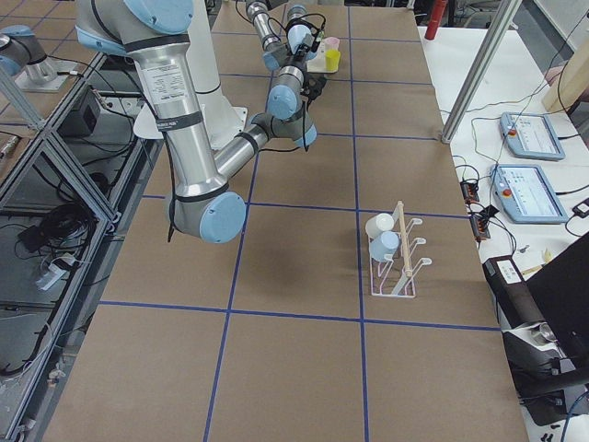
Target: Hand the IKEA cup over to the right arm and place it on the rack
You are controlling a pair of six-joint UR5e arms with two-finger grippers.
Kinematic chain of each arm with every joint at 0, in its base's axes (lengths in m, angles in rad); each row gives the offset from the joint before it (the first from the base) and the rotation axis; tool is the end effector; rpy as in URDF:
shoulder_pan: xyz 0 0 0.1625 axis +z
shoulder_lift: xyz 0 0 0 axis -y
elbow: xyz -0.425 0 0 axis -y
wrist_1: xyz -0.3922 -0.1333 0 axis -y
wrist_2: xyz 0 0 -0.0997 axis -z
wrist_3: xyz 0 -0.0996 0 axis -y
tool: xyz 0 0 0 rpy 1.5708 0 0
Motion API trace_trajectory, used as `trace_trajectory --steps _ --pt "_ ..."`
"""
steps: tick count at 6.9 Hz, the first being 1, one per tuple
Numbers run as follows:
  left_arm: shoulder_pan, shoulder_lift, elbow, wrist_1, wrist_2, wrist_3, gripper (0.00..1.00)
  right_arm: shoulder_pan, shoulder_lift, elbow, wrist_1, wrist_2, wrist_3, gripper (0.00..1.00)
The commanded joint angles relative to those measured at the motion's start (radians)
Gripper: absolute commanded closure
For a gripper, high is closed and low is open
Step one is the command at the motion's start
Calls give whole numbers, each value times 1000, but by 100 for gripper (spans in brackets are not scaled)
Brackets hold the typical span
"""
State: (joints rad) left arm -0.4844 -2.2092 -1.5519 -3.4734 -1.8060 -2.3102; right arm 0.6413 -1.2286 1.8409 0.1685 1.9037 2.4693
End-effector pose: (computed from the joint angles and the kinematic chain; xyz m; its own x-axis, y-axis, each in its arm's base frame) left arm 0.4334 -0.3524 0.1393 -0.7568 -0.3422 -0.5569 -0.2394 0.9379 -0.2511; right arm -0.3085 -0.3561 0.2004 -0.6481 0.4389 0.6224 0.2050 0.8876 -0.4125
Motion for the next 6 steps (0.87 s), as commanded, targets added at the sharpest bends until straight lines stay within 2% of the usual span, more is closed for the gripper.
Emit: trace_trajectory --steps 1,2,3,4,5,6 --pt "3 -10 10 0 -1 2 100 -2 1 0 0 0 0 15" --pt "3 -13 9 0 -1 2 100 -2 1 0 0 0 0 52" --pt "3 -14 9 0 -1 3 77 -2 1 0 2 0 0 86" --pt "3 -14 7 2 0 11 38 -2 0 0 2 0 0 100" --pt "1 -14 6 4 2 12 29 -2 0 1 3 -2 0 100" --pt "-3 -10 1 7 4 14 7 -2 -2 1 6 -3 0 100"
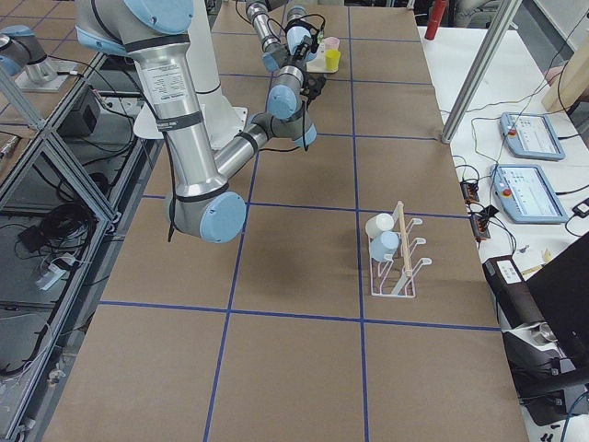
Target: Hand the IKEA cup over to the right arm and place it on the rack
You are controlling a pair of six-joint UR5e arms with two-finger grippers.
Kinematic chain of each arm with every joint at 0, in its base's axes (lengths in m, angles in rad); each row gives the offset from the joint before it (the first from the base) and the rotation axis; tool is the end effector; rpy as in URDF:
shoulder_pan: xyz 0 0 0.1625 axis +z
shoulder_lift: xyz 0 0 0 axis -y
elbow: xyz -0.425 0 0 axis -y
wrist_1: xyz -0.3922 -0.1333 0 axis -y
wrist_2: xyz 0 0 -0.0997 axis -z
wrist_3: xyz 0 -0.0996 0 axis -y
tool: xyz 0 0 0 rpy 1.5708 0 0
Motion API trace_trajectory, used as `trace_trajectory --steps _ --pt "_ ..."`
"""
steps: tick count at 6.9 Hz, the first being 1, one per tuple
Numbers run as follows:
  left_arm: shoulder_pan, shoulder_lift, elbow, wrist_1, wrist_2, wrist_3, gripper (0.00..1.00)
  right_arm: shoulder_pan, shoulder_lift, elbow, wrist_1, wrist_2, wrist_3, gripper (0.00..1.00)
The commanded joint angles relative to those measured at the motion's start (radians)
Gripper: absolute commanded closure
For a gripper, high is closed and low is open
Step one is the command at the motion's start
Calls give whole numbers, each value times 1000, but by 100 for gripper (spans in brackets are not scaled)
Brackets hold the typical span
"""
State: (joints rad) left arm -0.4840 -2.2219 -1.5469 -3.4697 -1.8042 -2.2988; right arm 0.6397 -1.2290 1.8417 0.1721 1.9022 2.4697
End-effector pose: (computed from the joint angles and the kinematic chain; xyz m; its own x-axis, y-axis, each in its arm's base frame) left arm 0.4352 -0.3534 0.1337 -0.7621 -0.3307 -0.5567 -0.2312 0.9420 -0.2432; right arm -0.3084 -0.3552 0.2003 -0.6501 0.4387 0.6204 0.2073 0.8879 -0.4106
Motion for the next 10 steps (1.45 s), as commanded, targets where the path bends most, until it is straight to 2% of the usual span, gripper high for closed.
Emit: trace_trajectory --steps 1,2,3,4,5,6,7,9,10 --pt "-28 14 -4 -6 6 7 9 6 -10 2 3 -3 0 100" --pt "-51 51 -4 -6 5 12 11 9 -24 1 3 -40 -9 100" --pt "-91 85 -1 -6 2 13 11 20 -84 -13 1 -84 -68 100" --pt "-137 111 2 -2 -6 50 11 67 -121 -63 -12 -83 -201 100" --pt "-142 116 8 9 -3 130 11 198 -125 -128 -102 58 -288 100" --pt "-160 116 28 12 -3 162 11 351 -112 -160 -270 265 -480 100" --pt "-178 116 30 17 -6 163 11 427 -124 -162 -424 338 -668 100" --pt "-182 122 31 43 -6 195 11 568 -148 -209 -685 372 -1006 100" --pt "-182 129 31 84 -7 270 11 639 -162 -217 -848 361 -1275 100"
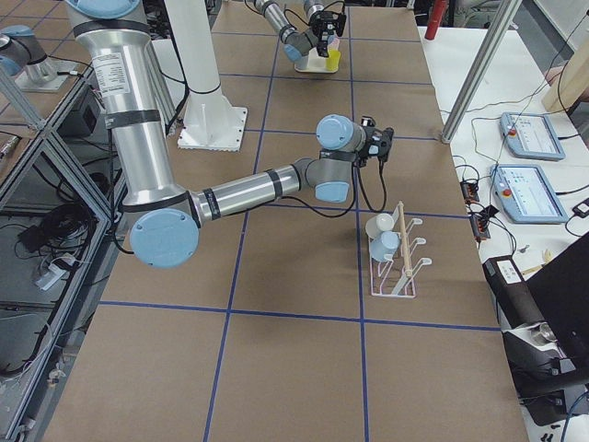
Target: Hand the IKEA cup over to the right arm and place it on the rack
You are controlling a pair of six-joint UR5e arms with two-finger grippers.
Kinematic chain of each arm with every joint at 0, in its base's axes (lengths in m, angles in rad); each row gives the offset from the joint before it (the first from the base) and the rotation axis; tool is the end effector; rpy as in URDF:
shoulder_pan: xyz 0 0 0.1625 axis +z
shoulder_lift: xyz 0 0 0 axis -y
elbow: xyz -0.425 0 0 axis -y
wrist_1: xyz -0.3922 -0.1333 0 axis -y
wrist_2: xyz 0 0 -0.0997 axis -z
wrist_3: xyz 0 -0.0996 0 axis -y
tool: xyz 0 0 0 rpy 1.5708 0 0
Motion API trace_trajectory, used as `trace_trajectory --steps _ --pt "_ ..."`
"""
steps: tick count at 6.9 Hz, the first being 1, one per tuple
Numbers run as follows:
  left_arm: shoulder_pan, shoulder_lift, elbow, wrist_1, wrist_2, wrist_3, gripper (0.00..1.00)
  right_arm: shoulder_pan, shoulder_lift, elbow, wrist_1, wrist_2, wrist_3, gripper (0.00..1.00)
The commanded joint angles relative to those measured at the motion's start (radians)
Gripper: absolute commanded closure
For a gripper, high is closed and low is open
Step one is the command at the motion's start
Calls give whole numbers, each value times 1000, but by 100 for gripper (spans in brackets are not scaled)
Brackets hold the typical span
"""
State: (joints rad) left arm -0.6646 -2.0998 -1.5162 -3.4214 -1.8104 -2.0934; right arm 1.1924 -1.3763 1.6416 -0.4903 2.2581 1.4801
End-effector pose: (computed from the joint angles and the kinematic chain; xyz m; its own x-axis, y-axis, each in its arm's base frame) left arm 0.3776 -0.4352 0.2113 -0.6981 -0.0690 -0.7126 0.1322 0.9658 -0.2230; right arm -0.1410 -0.5443 0.3966 0.1264 0.1286 0.9836 -0.4803 0.8755 -0.0527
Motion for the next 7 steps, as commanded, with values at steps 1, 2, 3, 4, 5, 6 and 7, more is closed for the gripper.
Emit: trace_trajectory --steps 1,2,3,4,5,6,7 --pt "0 6 -1 74 -1 113 11 175 -12 -16 -368 17 -592 100" --pt "0 7 -1 76 0 115 11 234 -7 -16 -508 14 -809 100" --pt "2 7 -1 76 0 115 11 266 -7 -23 -666 9 -983 100" --pt "0 9 1 74 0 115 11 266 2 -37 -798 -6 -1089 100" --pt "3 10 2 74 3 115 11 266 6 -63 -835 3 -1103 100" --pt "5 12 4 74 5 115 11 266 3 -100 -832 27 -1101 100" --pt "6 17 7 73 8 115 11 266 2 -129 -832 93 -1100 100"
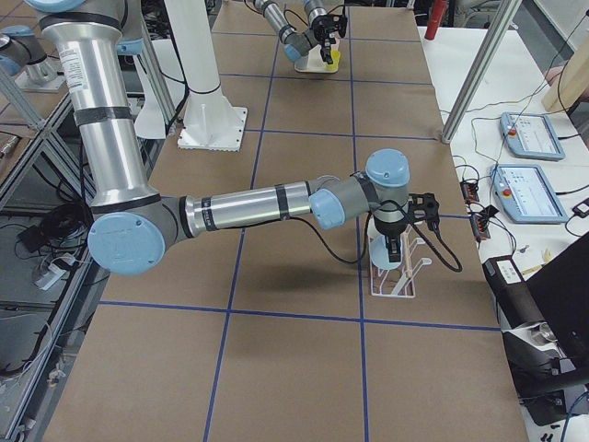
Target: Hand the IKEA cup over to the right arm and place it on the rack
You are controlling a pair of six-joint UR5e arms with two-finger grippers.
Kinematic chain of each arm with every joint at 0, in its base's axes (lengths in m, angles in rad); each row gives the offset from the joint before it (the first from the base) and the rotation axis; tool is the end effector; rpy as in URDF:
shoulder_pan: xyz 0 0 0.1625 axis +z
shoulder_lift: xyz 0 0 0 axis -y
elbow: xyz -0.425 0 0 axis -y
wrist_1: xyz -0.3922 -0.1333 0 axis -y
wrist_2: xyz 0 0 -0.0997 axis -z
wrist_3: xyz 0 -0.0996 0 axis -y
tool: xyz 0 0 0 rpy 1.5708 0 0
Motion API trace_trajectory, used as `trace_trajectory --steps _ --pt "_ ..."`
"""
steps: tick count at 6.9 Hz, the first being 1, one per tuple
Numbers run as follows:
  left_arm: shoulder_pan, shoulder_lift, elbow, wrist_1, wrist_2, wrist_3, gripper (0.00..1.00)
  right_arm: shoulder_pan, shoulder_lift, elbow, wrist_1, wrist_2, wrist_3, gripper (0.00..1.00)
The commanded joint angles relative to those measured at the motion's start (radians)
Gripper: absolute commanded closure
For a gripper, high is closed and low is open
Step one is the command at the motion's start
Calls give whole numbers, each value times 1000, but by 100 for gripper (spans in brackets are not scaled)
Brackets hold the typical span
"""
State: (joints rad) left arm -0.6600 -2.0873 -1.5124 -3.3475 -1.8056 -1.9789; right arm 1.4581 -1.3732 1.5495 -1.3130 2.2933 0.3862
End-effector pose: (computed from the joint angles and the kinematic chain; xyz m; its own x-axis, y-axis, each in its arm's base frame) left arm 0.3879 -0.4405 0.2204 -0.6261 -0.0027 -0.7798 0.2213 0.9583 -0.1809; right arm 0.0005 -0.5953 0.5363 0.7000 0.0054 0.7142 -0.1745 0.9710 0.1636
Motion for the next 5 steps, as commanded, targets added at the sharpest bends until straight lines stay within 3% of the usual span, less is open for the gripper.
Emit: trace_trajectory --steps 1,3,5 --pt "3 6 4 -1 3 0 10 1 -1 -43 -11 69 -3 100" --pt "5 32 3 -13 3 0 11 1 44 -109 -5 67 -10 100" --pt "5 33 0 -14 3 0 10 1 49 -111 -2 66 -9 100"
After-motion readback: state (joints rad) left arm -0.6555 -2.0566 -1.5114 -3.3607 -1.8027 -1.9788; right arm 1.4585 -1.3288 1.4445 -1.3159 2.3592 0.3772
